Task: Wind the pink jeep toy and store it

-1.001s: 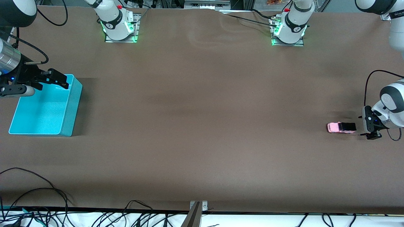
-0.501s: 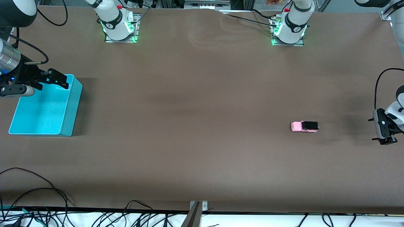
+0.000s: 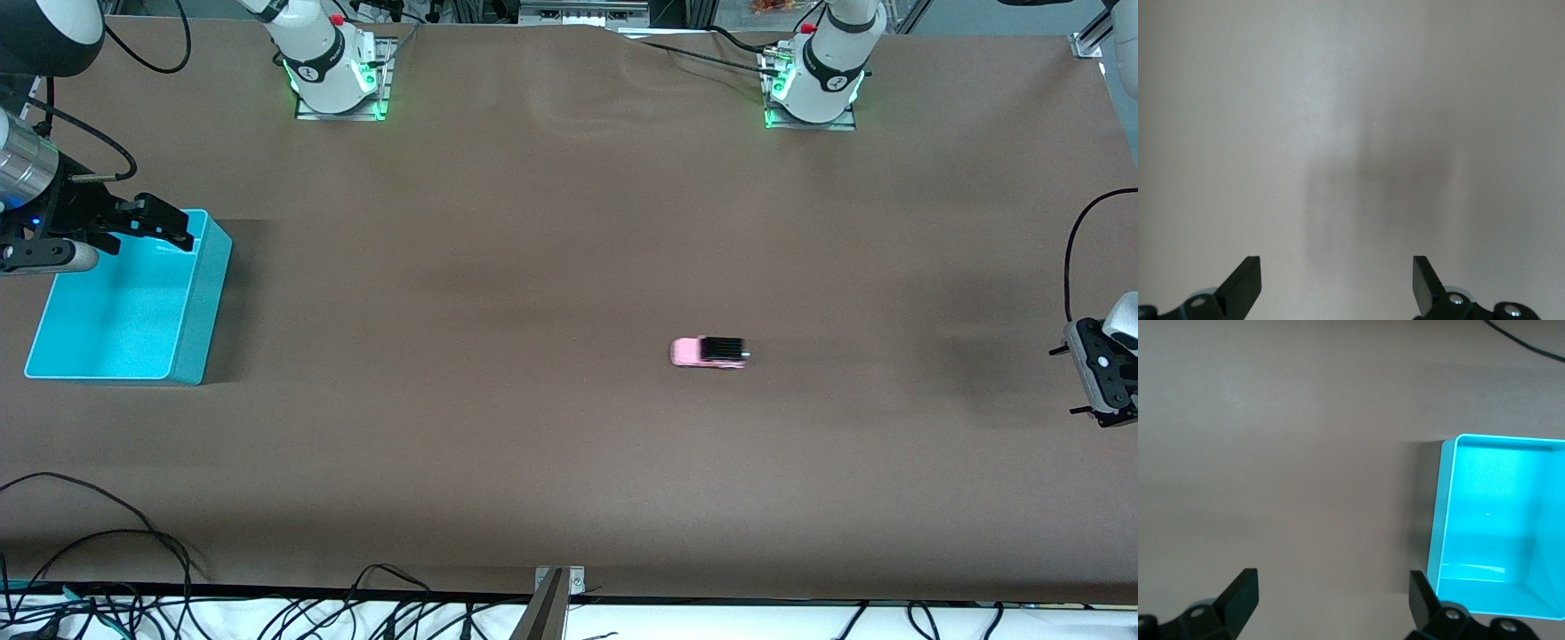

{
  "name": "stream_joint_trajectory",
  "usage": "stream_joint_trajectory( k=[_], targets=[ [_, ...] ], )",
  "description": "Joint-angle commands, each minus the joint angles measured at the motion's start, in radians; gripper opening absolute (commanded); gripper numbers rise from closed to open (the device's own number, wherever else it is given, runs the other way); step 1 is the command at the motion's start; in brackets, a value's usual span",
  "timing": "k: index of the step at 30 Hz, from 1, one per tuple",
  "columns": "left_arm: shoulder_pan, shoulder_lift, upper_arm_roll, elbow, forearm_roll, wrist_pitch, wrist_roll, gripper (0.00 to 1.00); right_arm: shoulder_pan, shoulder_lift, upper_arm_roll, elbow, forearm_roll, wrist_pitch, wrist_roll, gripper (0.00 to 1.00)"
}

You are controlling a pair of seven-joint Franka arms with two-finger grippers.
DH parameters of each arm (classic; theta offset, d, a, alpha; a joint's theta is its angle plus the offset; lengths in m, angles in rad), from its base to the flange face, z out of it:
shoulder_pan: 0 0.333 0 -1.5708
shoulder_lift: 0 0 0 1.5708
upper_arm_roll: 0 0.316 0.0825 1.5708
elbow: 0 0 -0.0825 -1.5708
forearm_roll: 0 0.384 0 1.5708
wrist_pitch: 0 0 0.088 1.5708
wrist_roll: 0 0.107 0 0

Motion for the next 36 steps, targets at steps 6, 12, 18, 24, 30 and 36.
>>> stream_joint_trajectory(
  k=[6, 12, 18, 24, 30, 36],
  targets=[
    [-0.056, -0.066, -0.006, 0.041, 0.013, -0.097, -0.197, 1.0, -0.002, 0.012, 0.003, 0.028, -0.011, -0.008, -0.007, 1.0],
    [-0.084, -0.066, -0.004, 0.111, 0.009, -0.205, -0.323, 1.0, -0.002, 0.012, 0.003, 0.028, -0.011, -0.008, -0.007, 1.0],
    [-0.1, -0.066, -0.024, 0.167, -0.01, -0.308, -0.425, 1.0, -0.002, 0.012, 0.003, 0.028, -0.011, -0.008, -0.007, 1.0],
    [-0.104, -0.081, -0.028, 0.179, -0.018, -0.344, -0.505, 1.0, -0.002, 0.012, 0.003, 0.028, -0.011, -0.008, -0.007, 1.0],
    [-0.105, -0.104, -0.027, 0.178, -0.015, -0.352, -0.545, 1.0, -0.004, 0.012, 0.003, 0.028, -0.012, -0.008, -0.007, 1.0],
    [-0.108, -0.107, -0.019, 0.179, -0.018, -0.352, -0.585, 1.0, -0.002, 0.012, 0.003, 0.028, -0.011, -0.008, -0.004, 1.0]
  ],
)
